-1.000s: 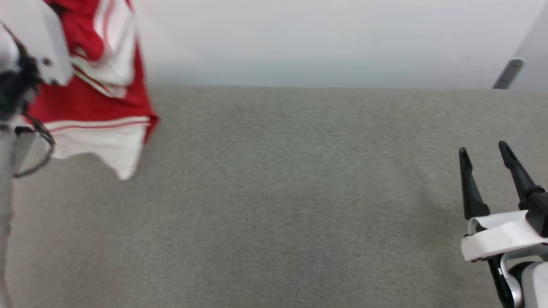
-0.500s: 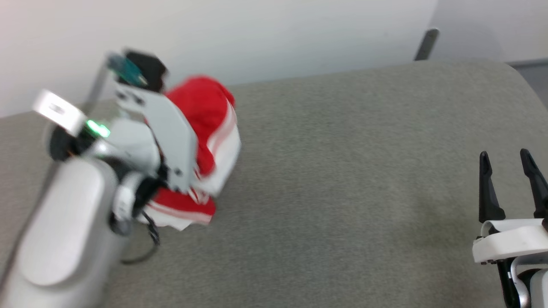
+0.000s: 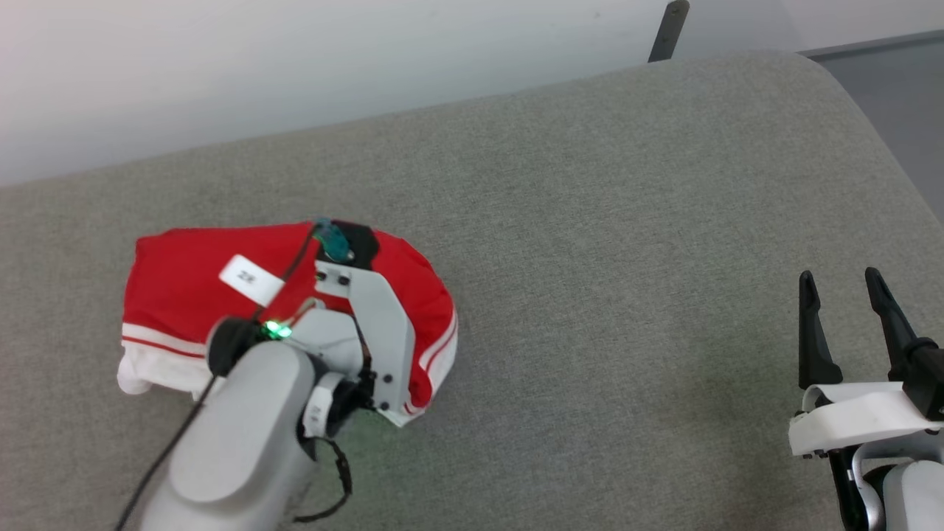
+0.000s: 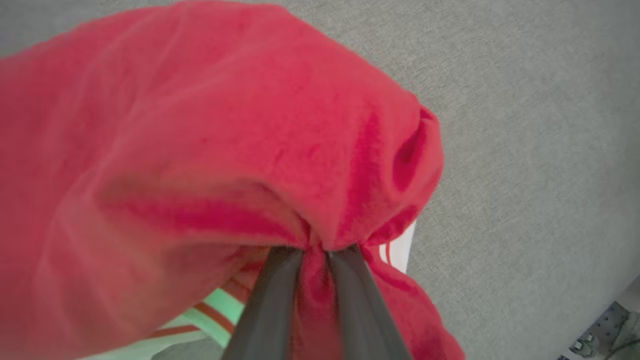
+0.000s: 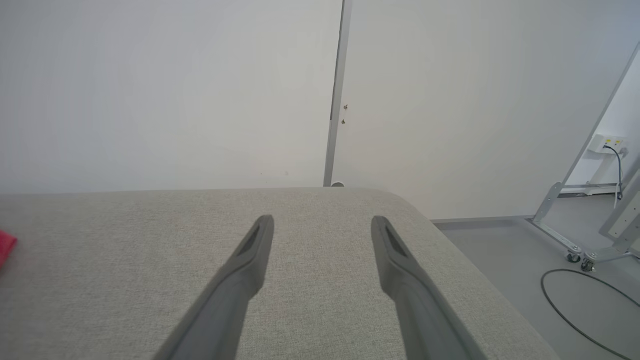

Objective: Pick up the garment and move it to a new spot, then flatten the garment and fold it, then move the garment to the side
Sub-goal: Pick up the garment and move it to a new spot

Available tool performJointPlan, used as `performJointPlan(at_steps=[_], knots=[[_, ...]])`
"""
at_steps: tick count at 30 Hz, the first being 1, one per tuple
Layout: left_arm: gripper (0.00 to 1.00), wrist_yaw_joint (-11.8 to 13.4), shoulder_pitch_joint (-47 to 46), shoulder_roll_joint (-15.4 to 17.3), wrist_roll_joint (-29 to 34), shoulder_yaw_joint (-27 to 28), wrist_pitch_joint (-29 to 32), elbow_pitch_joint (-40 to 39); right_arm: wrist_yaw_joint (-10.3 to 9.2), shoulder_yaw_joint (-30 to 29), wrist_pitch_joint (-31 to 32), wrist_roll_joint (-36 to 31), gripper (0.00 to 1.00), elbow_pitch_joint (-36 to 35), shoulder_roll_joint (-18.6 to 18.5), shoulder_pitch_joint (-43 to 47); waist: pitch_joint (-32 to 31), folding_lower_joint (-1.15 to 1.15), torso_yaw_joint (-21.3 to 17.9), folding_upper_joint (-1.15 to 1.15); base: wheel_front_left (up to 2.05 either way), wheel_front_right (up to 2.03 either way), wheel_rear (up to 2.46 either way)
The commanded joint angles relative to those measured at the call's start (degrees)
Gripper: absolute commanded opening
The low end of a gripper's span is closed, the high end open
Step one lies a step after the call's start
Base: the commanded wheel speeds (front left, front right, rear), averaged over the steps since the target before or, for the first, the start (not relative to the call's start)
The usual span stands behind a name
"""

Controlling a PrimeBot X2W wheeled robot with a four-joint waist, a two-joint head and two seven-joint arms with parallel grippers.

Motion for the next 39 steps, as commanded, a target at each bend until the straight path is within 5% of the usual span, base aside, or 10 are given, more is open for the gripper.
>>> performJointPlan(at_steps=[1,8,10,12,14,28,39], knots=[[0.00,-0.47,0.03,-0.71,-0.21,-0.38,-0.48,1.61,-0.04,0.15,-0.32,-0.01,1.00,0.41,0.24,-0.48,0.11,0.00,-0.08,0.00,0.00,0.00,0.00],[0.01,-2.30,-0.79,-3.10,-0.52,-2.34,-1.98,10.50,-0.04,1.36,-0.79,-0.05,1.00,2.24,0.14,-1.13,-0.76,0.00,0.30,0.00,0.00,0.00,0.00],[0.47,-3.13,-1.00,-3.55,-0.65,-2.66,-2.76,12.52,-0.04,1.70,-0.91,0.09,1.00,2.76,-0.18,-1.25,-1.31,0.00,0.65,0.00,0.00,0.00,0.00],[0.64,-3.89,-1.53,-3.99,-1.08,-2.80,-3.30,14.08,-0.04,2.10,-0.97,-0.06,1.00,3.03,-0.33,-1.25,-1.92,0.00,1.03,0.00,0.00,0.00,0.00],[1.00,-4.79,-2.18,-4.20,-1.09,-3.07,-4.10,14.85,-0.04,2.36,-0.94,-0.15,1.00,3.20,-0.69,-1.15,-2.70,0.00,1.56,0.00,0.00,0.00,0.00],[1.00,-8.79,-0.82,-2.41,-4.02,-1.50,-7.72,8.82,-0.04,3.42,0.60,0.07,1.00,3.15,-2.94,1.45,-9.68,0.00,6.86,0.00,0.00,0.00,0.00],[1.00,-8.62,7.20,3.85,-4.06,4.91,-21.45,-6.03,-0.04,3.22,0.98,0.51,1.00,1.63,-3.34,3.79,-13.30,0.00,11.66,0.00,0.00,0.00,0.00]])
